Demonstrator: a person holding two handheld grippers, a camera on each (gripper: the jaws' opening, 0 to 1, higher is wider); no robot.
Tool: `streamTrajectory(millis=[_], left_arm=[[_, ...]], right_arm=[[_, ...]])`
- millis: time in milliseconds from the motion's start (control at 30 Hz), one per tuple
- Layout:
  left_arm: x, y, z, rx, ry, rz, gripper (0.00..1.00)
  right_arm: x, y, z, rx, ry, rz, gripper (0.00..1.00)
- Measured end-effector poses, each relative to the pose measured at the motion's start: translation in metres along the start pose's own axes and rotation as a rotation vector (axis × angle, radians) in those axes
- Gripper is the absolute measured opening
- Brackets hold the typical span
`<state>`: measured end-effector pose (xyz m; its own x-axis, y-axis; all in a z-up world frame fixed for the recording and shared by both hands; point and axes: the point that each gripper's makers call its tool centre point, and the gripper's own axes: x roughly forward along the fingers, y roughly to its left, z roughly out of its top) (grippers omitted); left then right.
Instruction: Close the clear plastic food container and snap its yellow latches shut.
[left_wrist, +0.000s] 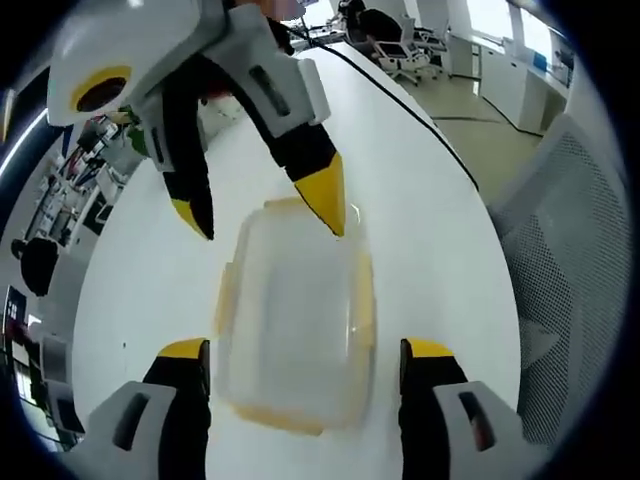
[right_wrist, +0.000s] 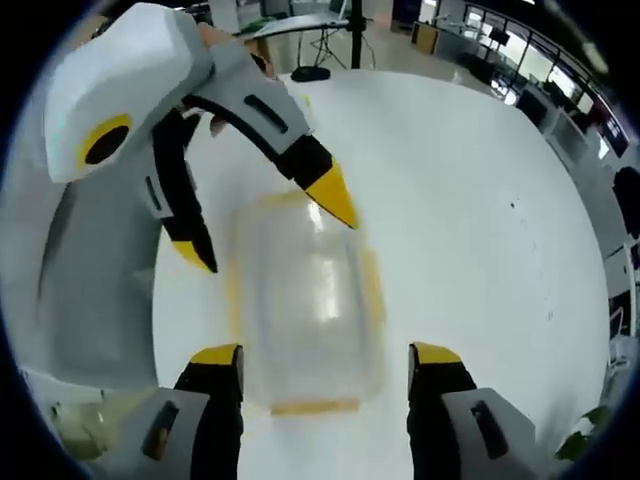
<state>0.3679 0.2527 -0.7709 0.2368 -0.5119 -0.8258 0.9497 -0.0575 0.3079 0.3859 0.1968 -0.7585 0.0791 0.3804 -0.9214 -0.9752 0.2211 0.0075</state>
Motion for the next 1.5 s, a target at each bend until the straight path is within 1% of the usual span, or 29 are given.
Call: streamTrajectory(millis=[100,200,300,467,633,800,867,967,1100,1133,1200,1267,1400,1433,1500], left_arm=[[0.0,0.001,-0.003,0.001,0.009,-0.002,0.81],[0.001,0.003,-0.007,0.006,0.014,-0.005,0.86],[0.002,0.003,-0.01,0.022,0.023,-0.012,0.88],[0.007,0.004,-0.018,0.033,0.045,-0.025,0.89],[0.012,0.006,-0.022,0.028,0.058,-0.03,0.89],[0.016,0.006,-0.025,0.033,0.071,-0.043,0.9],[0.017,0.005,-0.026,0.034,0.077,-0.048,0.9],[0.019,0.004,-0.027,0.035,0.08,-0.055,0.9],[0.021,0.004,-0.028,0.041,0.084,-0.058,0.88],[0.022,0.003,-0.029,0.034,0.085,-0.068,0.86],[0.022,0.004,-0.029,0.044,0.085,-0.058,0.84],[0.022,0.005,-0.031,0.062,0.09,-0.057,0.82],[0.022,0.007,-0.031,0.062,0.085,-0.053,0.79],[0.022,0.008,-0.031,0.071,0.088,-0.049,0.79],[0.022,0.007,-0.031,0.065,0.086,-0.051,0.79]], right_arm=[[0.0,0.001,-0.001,0.001,-0.002,-0.009,0.71],[0.002,0.005,-0.004,0.004,0.0,-0.009,0.72],[0.004,0.009,-0.007,0.009,-0.001,-0.008,0.73],[0.008,0.012,-0.012,0.001,0.004,-0.025,0.77],[0.012,0.015,-0.015,-0.004,0.008,-0.027,0.78],[0.018,0.012,-0.019,-0.027,0.021,-0.064,0.8],[0.02,0.011,-0.019,-0.028,0.015,-0.072,0.81],[0.023,0.01,-0.018,-0.035,0.002,-0.088,0.81],[0.025,0.008,-0.021,-0.042,0.011,-0.095,0.79],[0.025,0.007,-0.021,-0.043,0.012,-0.096,0.78],[0.024,0.009,-0.022,-0.037,0.014,-0.085,0.73],[0.025,0.008,-0.022,-0.035,0.011,-0.083,0.73],[0.025,0.008,-0.022,-0.035,0.011,-0.081,0.73],[0.026,0.008,-0.022,-0.035,0.01,-0.081,0.73],[0.026,0.008,-0.022,-0.035,0.011,-0.08,0.73]])
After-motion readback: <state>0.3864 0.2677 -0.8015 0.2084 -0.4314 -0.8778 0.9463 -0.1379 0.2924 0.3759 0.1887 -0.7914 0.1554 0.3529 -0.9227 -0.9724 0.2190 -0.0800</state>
